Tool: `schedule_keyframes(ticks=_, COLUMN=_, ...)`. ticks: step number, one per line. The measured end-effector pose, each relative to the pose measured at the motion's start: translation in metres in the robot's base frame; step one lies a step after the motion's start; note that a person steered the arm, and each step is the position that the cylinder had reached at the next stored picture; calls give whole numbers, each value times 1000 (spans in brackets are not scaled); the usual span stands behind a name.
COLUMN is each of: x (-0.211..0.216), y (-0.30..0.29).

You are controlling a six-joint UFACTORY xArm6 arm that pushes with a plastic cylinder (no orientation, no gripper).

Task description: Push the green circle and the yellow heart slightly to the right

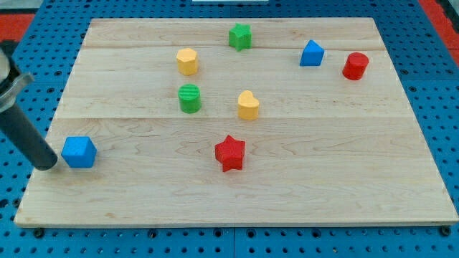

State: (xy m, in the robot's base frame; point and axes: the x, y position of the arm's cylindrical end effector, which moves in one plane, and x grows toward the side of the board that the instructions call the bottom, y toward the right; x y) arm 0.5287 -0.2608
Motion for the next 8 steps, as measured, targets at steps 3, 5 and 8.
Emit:
schedule_keyframes(ticks=3, x=-23, y=-14)
schedule_keyframes(ticks=5, x=-75, y=147)
schedule_keyframes(ticks=8, x=-150, y=165)
